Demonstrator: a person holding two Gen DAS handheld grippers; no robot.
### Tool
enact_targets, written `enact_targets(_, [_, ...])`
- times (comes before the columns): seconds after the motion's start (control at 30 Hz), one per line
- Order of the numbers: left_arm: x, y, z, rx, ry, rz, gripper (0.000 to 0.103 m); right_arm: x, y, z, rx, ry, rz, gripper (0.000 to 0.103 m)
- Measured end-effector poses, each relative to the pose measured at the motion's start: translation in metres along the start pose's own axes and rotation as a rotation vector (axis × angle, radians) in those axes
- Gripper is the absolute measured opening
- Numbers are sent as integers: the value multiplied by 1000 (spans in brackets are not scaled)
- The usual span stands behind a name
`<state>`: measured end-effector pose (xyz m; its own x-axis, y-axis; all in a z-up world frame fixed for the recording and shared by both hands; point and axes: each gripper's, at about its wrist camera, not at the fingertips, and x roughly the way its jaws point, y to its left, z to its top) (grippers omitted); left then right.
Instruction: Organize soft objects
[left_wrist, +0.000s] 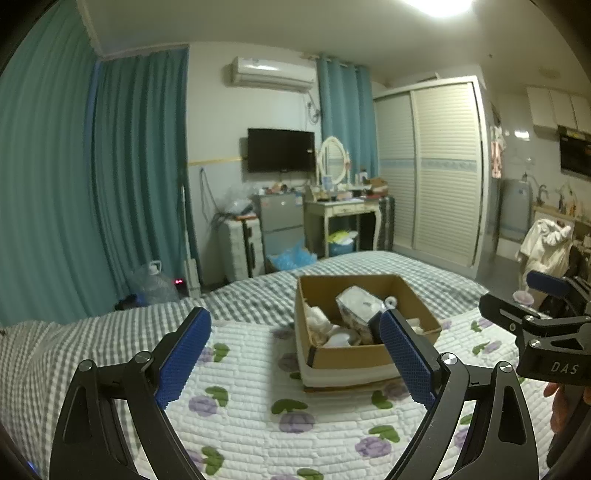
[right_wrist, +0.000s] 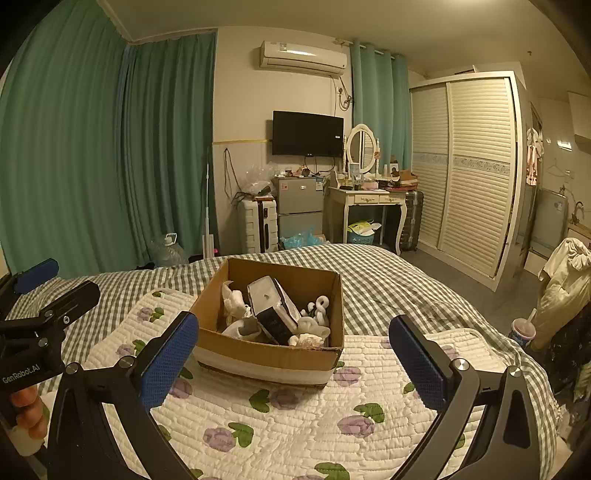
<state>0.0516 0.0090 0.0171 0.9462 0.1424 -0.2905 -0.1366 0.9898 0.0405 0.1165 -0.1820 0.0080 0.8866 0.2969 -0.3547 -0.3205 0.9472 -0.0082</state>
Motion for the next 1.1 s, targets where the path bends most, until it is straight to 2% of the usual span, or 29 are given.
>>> enact_targets(1.1, [2, 1, -2, -10, 5, 1, 94, 5, 2, -6, 2, 17, 1, 103])
